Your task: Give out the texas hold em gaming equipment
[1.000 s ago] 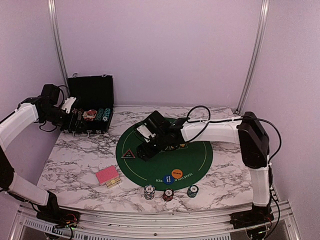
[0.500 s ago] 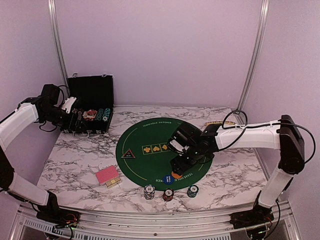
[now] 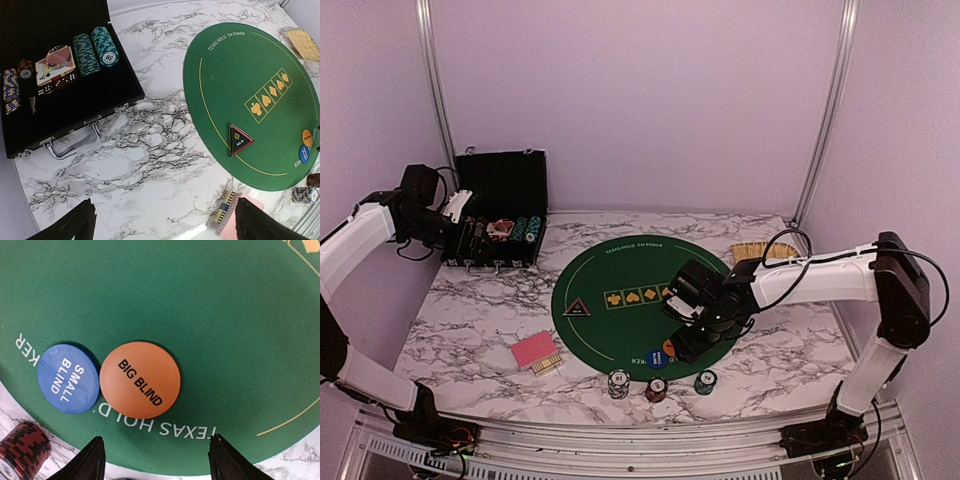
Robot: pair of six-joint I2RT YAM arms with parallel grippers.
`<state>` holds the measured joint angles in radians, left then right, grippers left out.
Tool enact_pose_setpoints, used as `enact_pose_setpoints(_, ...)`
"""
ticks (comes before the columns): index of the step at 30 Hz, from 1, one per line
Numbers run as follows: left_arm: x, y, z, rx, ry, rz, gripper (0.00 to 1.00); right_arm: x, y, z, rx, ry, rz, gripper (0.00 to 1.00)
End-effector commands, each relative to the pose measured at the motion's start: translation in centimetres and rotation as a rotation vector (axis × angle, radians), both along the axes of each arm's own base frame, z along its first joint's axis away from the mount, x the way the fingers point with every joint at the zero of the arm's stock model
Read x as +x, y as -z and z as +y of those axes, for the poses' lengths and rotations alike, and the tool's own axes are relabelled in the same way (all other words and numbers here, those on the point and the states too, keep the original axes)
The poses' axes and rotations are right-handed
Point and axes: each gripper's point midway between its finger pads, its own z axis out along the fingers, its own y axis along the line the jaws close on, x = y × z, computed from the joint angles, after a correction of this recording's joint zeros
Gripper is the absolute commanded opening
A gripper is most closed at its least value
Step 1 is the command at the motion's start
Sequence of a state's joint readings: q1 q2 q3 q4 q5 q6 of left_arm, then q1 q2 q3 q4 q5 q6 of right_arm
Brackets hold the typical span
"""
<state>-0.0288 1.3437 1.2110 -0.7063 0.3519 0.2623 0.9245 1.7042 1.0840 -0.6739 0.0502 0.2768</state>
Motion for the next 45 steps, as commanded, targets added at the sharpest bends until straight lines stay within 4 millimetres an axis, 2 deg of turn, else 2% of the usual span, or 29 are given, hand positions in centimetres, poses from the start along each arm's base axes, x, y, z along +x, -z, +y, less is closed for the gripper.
enact_pose_setpoints(1, -0.3, -1.2, -0.3, -0.014, 0.019, -0.013, 0.99, 1.1, 0.1, 1.7, 0.032, -0.007, -0.015, 0.69)
enact_pose_setpoints(11, -0.2, -1.5, -0.3, -0.016, 0.020, -0.013, 0.99, 1.7, 1.7, 2.6, 0.035, 0.002, -0.015, 0.67)
enact_pose_setpoints(18, -0.3, -1.7, -0.1, -0.007, 0.017, -0.017, 0.99, 2.9, 2.4, 2.9, 0.028, 0.030, -0.040, 0.56)
enact_pose_setpoints(23, -0.4, -2.0, -0.2, -0.010, 0.019, -0.021, 0.99, 4.2, 2.1, 2.7, 0.030, 0.061, -0.070, 0.46)
enact_pose_setpoints(31, -0.4, -2.0, -0.2, -0.012, 0.020, -0.019, 0.99, 6.9, 1.5, 2.5, 0.031, 0.103, -0.126, 0.39)
enact_pose_setpoints(36, -0.5, -2.0, -0.2, -0.005, 0.020, -0.019, 0.99, 9.2, 1.4, 3.0, 0.041, 0.135, -0.157, 0.38)
enact_pose_setpoints(45, -0.7, -2.1, 0.0, 0.007, 0.024, -0.025, 0.99, 14.7, 1.2, 5.6, 0.071, 0.197, -0.235, 0.38)
